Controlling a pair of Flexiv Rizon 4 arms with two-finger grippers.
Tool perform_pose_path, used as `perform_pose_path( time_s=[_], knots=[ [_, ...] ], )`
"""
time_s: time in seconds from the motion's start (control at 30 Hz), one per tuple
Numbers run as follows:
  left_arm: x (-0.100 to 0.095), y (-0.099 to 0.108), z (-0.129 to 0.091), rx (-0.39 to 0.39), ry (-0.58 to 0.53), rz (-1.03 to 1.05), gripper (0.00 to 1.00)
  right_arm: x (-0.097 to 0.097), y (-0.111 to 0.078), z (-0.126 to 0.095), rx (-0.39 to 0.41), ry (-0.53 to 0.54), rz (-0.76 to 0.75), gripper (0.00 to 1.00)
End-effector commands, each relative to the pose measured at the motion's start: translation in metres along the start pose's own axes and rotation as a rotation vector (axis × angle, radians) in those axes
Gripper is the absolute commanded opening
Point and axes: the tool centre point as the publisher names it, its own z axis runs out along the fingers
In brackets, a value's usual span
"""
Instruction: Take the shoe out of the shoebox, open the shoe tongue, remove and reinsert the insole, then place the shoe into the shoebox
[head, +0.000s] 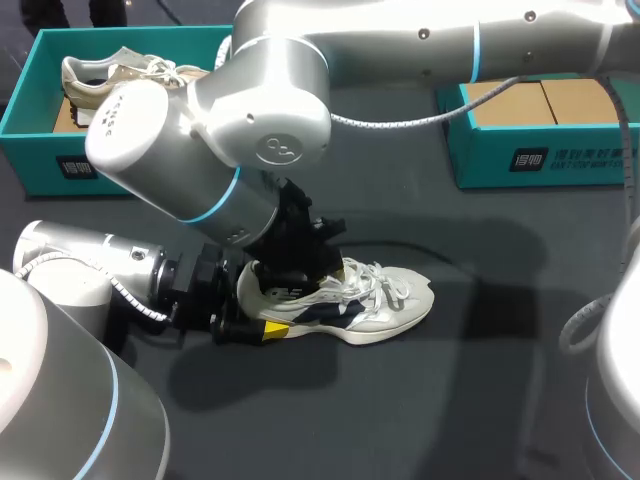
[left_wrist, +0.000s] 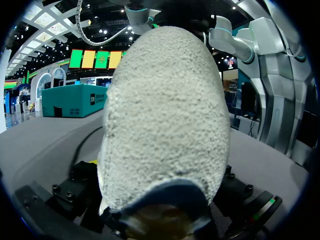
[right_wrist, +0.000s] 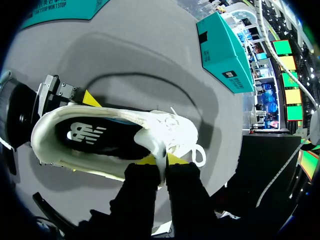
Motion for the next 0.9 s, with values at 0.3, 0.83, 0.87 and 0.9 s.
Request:
perform_pose_path(
  time_s=[0.3, 0.83, 0.87, 0.9],
  knots=[
    [-0.0024, 0.0018, 0.0013, -0.001, 0.001, -0.001, 0.00, -0.0062, -0.0069, -0.0053, -0.007, 0.020, 0.540, 0.00],
    [-0.0024, 0.0018, 0.0013, -0.001, 0.001, -0.001, 0.00, -0.0062, -0.0069, -0.0053, -0.007, 0.020, 0.540, 0.00],
    [-0.0024, 0.0018, 0.0013, -0.001, 0.001, -0.001, 0.00, -0.0062, -0.0069, -0.0053, -0.007, 0.020, 0.540, 0.00],
    [-0.0024, 0.0018, 0.0013, -0.001, 0.001, -0.001, 0.00, -0.0062, -0.0069, -0.0053, -0.007, 0.020, 0.540, 0.00]
  ],
)
